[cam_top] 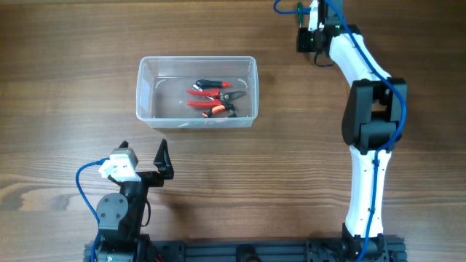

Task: Pack container

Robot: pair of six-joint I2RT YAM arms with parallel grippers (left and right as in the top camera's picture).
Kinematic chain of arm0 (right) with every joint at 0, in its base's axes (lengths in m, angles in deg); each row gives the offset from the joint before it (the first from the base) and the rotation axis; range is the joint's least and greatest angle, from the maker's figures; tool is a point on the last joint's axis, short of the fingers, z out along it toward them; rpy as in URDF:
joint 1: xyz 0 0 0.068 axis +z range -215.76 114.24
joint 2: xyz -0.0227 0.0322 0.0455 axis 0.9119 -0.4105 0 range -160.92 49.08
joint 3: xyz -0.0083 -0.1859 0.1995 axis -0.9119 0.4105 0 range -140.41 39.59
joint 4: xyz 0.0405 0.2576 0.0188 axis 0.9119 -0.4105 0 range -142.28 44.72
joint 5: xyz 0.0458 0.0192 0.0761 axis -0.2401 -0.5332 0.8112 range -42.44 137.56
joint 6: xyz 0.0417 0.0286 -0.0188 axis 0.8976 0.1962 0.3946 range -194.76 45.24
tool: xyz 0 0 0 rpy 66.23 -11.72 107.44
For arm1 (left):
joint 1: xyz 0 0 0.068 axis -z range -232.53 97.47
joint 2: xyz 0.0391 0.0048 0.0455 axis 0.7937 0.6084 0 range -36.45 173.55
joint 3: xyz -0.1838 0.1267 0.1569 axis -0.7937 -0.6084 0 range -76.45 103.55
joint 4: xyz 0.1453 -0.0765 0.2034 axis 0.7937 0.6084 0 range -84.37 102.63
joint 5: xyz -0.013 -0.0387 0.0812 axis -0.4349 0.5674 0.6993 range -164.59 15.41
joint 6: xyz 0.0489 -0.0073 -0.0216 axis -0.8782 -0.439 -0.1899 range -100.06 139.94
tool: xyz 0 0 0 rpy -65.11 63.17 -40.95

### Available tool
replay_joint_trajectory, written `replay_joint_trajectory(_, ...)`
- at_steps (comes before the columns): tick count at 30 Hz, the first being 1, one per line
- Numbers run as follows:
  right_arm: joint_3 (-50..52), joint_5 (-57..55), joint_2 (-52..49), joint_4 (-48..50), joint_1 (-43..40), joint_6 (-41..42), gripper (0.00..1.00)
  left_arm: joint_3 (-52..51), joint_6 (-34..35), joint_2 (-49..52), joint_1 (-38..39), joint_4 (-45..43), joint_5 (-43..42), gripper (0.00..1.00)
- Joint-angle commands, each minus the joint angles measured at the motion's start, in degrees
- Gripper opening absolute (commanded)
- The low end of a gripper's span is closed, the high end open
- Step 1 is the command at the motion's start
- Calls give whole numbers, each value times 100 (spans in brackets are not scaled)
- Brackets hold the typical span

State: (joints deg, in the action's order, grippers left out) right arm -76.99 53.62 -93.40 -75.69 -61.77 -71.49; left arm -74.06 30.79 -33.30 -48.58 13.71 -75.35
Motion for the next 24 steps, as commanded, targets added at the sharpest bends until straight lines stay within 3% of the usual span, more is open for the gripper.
replay_joint_trajectory(1, -855, 179, 396, -203, 28, -326, 38, -24, 50, -9, -33, 4, 17, 100)
replay_joint_trajectory(7, -1613, 192, 396, -601, 22, -780, 45, -24, 50, -9, -33, 4, 17, 100)
replay_joint_trajectory(14, -1867, 573, 393, -1178, -125, -774, 45, -24, 50, -9, -33, 4, 17, 100)
replay_joint_trajectory(15, -1976, 741, 393, -1349, -146, -774, 40, -24, 50, -9, -33, 4, 17, 100)
replay_joint_trajectory(20, -3200, 820, 474, -2354, -225, -721, 49, -24, 50, -9, -33, 4, 17, 100)
replay_joint_trajectory(24, -4000, 820, 601, -2330, -223, -503, 50, -24, 50, -9, -33, 4, 17, 100)
